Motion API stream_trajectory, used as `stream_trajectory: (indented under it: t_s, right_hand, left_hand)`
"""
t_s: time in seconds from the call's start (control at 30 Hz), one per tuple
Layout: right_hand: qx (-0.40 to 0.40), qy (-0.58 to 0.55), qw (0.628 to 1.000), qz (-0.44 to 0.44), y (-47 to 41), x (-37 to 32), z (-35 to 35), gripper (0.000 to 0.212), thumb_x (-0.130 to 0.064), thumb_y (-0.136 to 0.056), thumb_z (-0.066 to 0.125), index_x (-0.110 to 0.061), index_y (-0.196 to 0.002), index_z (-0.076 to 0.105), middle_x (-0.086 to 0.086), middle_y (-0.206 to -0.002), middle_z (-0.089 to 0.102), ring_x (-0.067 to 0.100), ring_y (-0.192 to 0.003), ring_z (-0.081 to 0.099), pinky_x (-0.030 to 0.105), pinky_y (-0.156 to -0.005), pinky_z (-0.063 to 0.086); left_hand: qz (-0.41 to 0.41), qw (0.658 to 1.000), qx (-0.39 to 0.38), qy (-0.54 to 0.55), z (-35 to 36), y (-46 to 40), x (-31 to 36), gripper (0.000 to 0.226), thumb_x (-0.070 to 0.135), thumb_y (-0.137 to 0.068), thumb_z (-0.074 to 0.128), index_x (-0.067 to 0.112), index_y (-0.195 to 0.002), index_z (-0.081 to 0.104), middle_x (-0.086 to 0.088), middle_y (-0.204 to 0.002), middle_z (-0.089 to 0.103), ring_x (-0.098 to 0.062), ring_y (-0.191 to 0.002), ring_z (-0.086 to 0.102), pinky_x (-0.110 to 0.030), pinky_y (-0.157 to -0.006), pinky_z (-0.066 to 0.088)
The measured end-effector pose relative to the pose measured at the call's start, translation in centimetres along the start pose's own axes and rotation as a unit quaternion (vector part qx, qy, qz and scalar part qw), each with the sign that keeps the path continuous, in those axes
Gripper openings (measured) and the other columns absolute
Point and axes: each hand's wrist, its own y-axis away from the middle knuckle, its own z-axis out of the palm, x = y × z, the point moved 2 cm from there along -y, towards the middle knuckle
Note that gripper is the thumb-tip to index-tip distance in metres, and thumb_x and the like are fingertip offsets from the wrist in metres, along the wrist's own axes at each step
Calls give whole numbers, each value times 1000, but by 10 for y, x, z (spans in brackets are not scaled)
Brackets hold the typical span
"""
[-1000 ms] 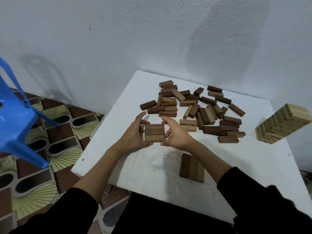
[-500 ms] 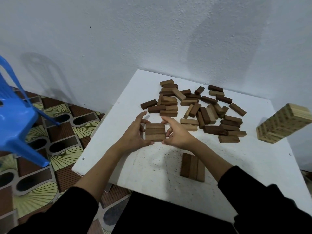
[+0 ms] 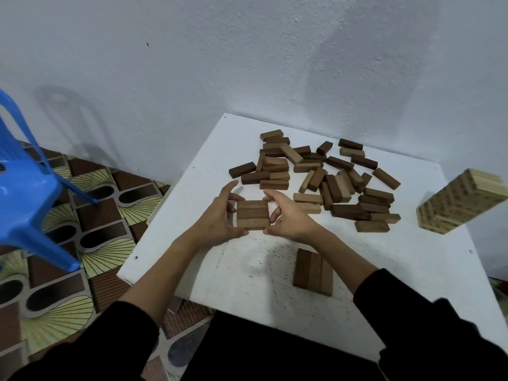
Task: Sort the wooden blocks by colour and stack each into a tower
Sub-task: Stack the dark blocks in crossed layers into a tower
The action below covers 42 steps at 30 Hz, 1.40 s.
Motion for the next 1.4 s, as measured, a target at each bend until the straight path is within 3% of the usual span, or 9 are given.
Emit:
stream_trajectory:
  t_s: [0.23, 0.43, 0.6, 0.67, 0.8, 0.9, 1.03, 1.1, 1.4]
  right_hand:
    - [19, -3, 1000, -22, 22, -7, -14, 87, -5, -71, 78, -23, -143, 32, -5, -127, 45, 15, -76, 54, 33, -67, 55]
    - [57, 68, 996, -28, 87, 15, -34, 85, -25, -70, 82, -30, -138, 31, -14, -116, 44, 12, -90, 50, 11, -70, 45]
    - [80, 88, 993, 9, 133, 40, -38, 83, -26, -71, 81, -28, -138, 31, -17, -119, 37, 7, -103, 42, 10, -82, 37]
    - [82, 88, 993, 13, 142, 45, -37, 84, -26, -72, 81, -26, -139, 30, -15, -122, 37, 8, -107, 39, 16, -88, 38]
    - [60, 95, 994, 13, 145, 55, -31, 87, -26, -73, 79, -25, -142, 26, -9, -128, 39, 9, -110, 36, 12, -87, 35]
    - [54, 99, 993, 25, 144, 59, -31, 98, -35, -69, 82, -27, -145, 20, -12, -131, 37, 5, -112, 31, 26, -100, 36]
    - [40, 111, 993, 19, 140, 56, -27, 111, -39, -65, 84, -24, -148, 11, -9, -141, 33, 7, -123, 27, 26, -103, 28]
    - [38, 131, 991, 6, 138, 55, -20, 113, -40, -65, 83, -24, -148, 9, -5, -141, 33, 4, -117, 27, 23, -100, 29]
    - [64, 118, 991, -23, 131, 54, -17, 102, -33, -71, 79, -21, -148, 13, -2, -132, 37, 7, -109, 29, 20, -92, 29]
  left_hand:
    - [5, 1000, 2, 10, 1, 9, 19, 111, 17, -62, 89, 30, -147, 18, 6, -120, 47, -4, -100, 43, -13, -83, 41]
    - [52, 993, -101, 34, 37, 27, 55, 110, 22, -64, 87, 34, -146, 14, 9, -122, 47, -6, -116, 43, -11, -95, 32]
    - [70, 984, -161, 40, 72, 34, 72, 110, 16, -66, 86, 30, -148, 14, 8, -122, 49, -4, -114, 45, 3, -91, 29]
    - [80, 981, -172, 46, 80, 36, 73, 109, 15, -65, 87, 28, -147, 16, 6, -121, 50, -6, -114, 47, 2, -92, 30]
    - [93, 977, -187, 46, 88, 39, 70, 109, 14, -64, 87, 24, -146, 16, 6, -119, 49, -1, -112, 47, -4, -94, 32]
    - [90, 976, -196, 42, 90, 39, 68, 113, 17, -63, 88, 25, -147, 12, 7, -123, 46, 3, -116, 44, -8, -97, 33]
    - [104, 974, -201, 10, 95, 38, 68, 119, 27, -58, 89, 34, -147, 9, 7, -130, 42, -6, -123, 41, -25, -106, 36]
    - [117, 972, -202, -10, 99, 38, 69, 120, 33, -57, 88, 33, -148, 9, 7, -128, 41, -9, -120, 42, -29, -103, 39]
    - [128, 974, -188, -13, 102, 32, 72, 115, 32, -62, 87, 30, -148, 11, 7, -125, 43, -9, -116, 42, -22, -100, 38]
